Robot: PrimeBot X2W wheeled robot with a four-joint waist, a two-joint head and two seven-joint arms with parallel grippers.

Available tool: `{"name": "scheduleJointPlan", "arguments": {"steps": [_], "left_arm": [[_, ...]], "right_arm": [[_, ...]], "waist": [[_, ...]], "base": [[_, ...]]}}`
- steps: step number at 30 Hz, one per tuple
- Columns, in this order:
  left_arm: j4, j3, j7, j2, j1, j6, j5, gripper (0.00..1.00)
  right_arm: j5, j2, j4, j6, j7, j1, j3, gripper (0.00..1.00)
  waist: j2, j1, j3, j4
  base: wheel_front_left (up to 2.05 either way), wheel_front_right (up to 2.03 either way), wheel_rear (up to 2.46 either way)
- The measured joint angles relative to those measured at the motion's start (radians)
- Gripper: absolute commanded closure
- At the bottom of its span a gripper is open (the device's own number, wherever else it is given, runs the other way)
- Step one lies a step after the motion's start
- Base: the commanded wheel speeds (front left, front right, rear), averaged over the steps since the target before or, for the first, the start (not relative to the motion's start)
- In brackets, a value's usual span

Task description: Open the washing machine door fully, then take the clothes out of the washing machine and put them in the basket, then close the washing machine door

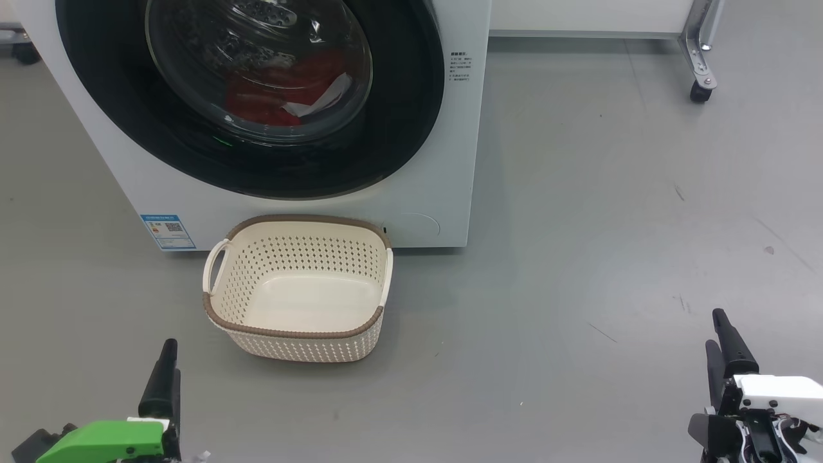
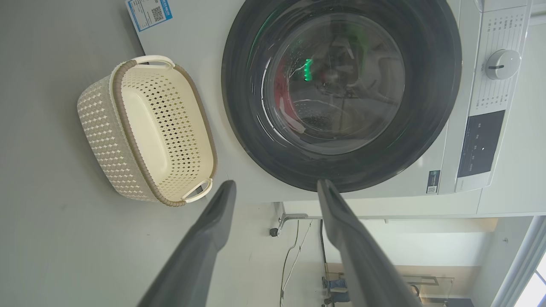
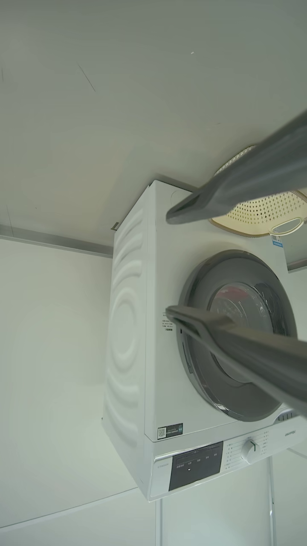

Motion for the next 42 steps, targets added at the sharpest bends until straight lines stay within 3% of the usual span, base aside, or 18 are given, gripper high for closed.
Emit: {"name": "scheduleJointPlan", "arguments": {"steps": [19,42], "left_arm": [[-0.072,0.008,-0.053,0.000,-0.004,0.000,0.098,0.00],[-0.151,-0.016,-0.119,0.001,-0.014,0.000,0.481,0.00]], "right_arm": [[-0.164,-0.021,-0.095,0.000,-0.055,-0.001,-0.007,0.00],[-0.512,-0.085,-0.183,0.000,-0.124,0.000,0.058,0.00]], "waist": [[0.0000,0.0000,0.001,0.004],[0.0000,0.0000,-0.006,0.011]], "base": [[0.00,0.00,0.00],[0.00,0.00,0.00]]}}
